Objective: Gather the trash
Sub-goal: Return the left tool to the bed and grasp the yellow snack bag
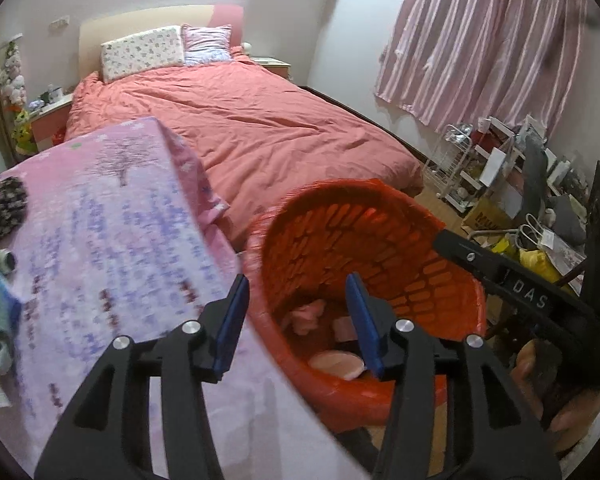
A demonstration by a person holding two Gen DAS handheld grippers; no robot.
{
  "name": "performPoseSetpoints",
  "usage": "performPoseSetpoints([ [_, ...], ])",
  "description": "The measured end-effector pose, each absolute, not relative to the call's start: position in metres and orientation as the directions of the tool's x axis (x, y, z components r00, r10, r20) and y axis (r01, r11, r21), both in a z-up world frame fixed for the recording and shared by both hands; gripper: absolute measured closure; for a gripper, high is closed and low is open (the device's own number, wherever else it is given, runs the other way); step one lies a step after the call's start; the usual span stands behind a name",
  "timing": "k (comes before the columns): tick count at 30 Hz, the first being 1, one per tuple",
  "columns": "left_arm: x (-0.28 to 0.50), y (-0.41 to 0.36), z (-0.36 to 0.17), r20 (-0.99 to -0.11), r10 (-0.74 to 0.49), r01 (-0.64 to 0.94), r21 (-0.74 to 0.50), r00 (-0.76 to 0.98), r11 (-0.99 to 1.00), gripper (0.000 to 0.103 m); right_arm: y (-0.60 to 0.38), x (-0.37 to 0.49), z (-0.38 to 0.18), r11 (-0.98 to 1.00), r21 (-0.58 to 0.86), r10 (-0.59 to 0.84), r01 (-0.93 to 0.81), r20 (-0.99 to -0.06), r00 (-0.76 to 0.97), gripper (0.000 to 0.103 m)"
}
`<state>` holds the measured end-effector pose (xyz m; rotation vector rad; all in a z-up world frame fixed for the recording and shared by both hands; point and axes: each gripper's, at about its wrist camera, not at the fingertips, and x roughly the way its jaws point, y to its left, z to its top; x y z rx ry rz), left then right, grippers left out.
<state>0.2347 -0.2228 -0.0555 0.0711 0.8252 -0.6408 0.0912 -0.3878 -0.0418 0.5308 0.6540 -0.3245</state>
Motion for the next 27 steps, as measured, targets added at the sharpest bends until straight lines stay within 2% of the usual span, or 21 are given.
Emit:
performPoseSetpoints([
  [9, 0.221, -0.134, -0.037, -0.678, -0.421, 0.453, -0.144, 0.602, 0.88, 0.049, -0.33, 0.105, -0.033, 0.88, 0.304, -0.081, 0.365, -0.66, 0.747, 0.054],
  [15, 0.21, -0.054, -0.026, -0.645, -0.28, 0.299, -0.084, 0.711, 0.951, 0.045, -0.284, 0.118, -0.035, 0.914, 0.283, -0.025, 0.29, -0.674, 0.738, 0.054],
  [21, 0.221, 0.009, -0.044, -0.692, -0.19, 0.152, -0.117, 0.696, 0.981, 0.045, -0.238, 0.129, -0.039, 0.947, 0.243, 0.016, 0.211, -0.69, 0.724, 0.054],
  [25, 0.238, 0.022, -0.057, -0.722, -0.204, 0.123, -0.163, 0.662, 0.979, 0.049, -0.213, 0.135, -0.041, 0.963, 0.208, 0.022, 0.173, -0.697, 0.717, 0.054],
  [27, 0.246, 0.023, -0.061, -0.727, -0.209, 0.12, -0.174, 0.654, 0.977, 0.056, -0.204, 0.138, -0.042, 0.967, 0.201, 0.028, 0.159, -0.7, 0.714, 0.054],
])
